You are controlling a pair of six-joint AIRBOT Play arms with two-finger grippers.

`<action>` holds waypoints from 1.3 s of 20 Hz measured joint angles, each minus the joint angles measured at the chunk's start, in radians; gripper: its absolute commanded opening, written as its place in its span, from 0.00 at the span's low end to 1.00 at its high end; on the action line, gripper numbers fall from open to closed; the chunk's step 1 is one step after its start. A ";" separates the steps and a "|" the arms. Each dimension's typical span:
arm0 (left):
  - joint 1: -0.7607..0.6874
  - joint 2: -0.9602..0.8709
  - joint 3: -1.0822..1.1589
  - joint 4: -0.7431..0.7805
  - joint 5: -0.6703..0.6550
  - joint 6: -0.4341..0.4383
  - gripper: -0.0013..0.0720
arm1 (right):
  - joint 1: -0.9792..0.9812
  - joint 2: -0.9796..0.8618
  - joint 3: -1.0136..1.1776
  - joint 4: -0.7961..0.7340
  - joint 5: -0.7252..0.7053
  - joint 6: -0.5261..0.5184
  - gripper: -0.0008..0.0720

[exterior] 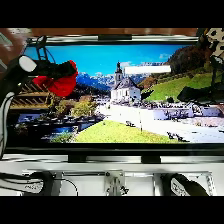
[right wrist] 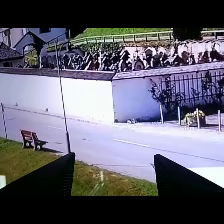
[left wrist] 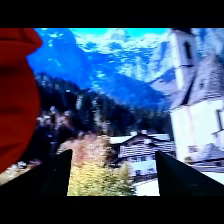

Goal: Fold the shirts.

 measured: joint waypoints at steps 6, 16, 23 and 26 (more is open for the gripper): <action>-0.024 -0.283 0.306 0.367 -0.248 -0.027 0.82 | 0.000 0.000 0.000 0.000 -0.003 0.023 0.86; -0.032 -0.435 0.369 0.576 -0.326 -0.021 0.53 | 0.000 0.000 0.000 0.000 -0.004 0.029 0.86; -0.033 -0.480 0.370 0.597 -0.311 -0.024 0.06 | 0.000 0.000 0.000 0.000 -0.003 0.030 0.86; -0.036 -0.448 0.380 0.598 -0.285 -0.019 0.06 | 0.000 0.000 0.000 0.000 -0.003 0.030 0.86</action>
